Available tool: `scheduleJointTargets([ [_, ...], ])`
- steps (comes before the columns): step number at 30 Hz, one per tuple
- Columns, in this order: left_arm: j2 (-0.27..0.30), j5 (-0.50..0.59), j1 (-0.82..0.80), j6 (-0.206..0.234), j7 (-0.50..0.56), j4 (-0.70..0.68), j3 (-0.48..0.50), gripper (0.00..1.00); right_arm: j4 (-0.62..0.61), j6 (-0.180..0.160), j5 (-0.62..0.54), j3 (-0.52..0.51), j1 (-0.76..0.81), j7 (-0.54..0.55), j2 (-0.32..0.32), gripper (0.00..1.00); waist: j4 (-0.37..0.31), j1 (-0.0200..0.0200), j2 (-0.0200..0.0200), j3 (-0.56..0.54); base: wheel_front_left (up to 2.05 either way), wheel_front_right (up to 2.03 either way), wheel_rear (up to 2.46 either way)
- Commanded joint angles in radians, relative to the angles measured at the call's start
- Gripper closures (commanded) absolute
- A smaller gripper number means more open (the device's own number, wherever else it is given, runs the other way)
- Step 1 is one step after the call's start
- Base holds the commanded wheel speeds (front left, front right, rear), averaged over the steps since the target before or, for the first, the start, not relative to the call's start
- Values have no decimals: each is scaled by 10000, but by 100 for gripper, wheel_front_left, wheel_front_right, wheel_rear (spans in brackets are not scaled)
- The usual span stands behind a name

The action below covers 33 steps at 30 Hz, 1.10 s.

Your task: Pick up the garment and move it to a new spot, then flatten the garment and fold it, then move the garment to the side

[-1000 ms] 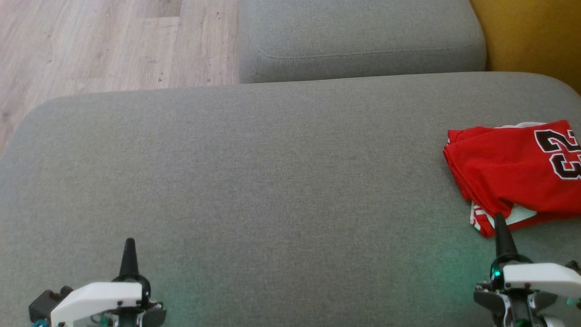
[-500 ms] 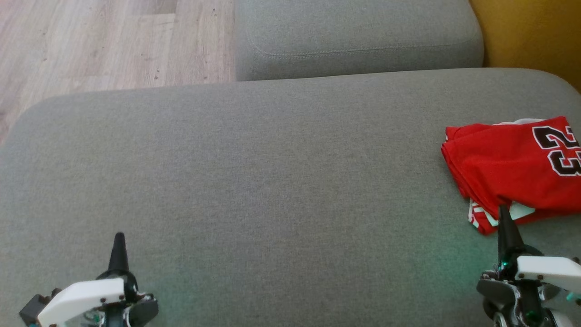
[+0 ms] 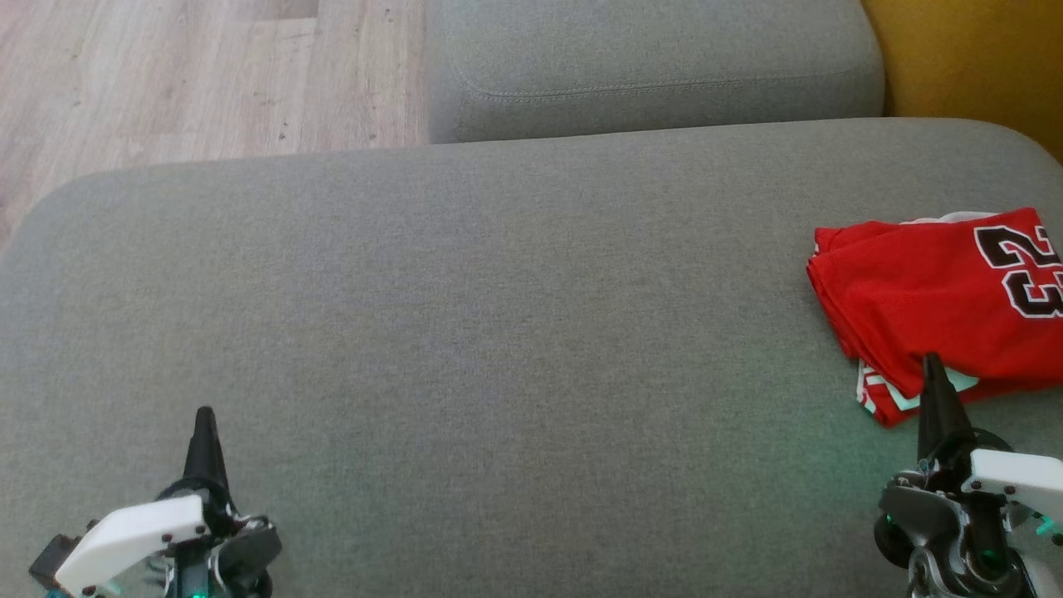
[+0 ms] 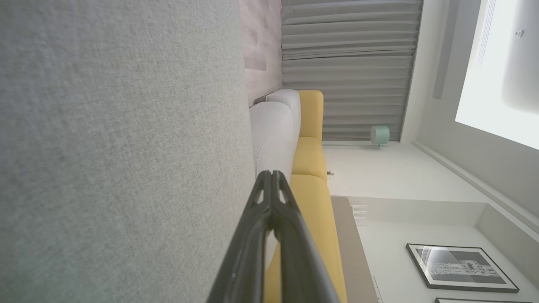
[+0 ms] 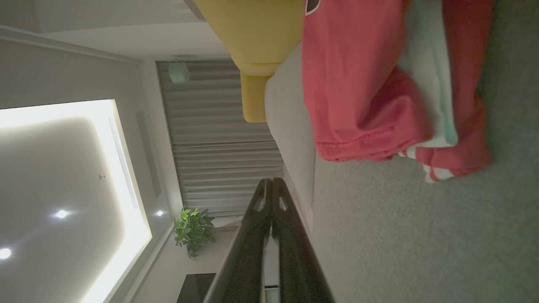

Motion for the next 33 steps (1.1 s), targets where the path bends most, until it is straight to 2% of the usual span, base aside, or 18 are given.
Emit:
scheduleJointTargets([
  [1,51,-45,-558,-67,52,-287,377,100,-334,79,59,183,-524,102,-202,100,1,0,0,-1,0,0,0],
  [33,27,-16,-560,-67,80,-287,412,100,-328,79,-21,87,-532,178,-134,100,1,0,0,-1,0,0,0],
])
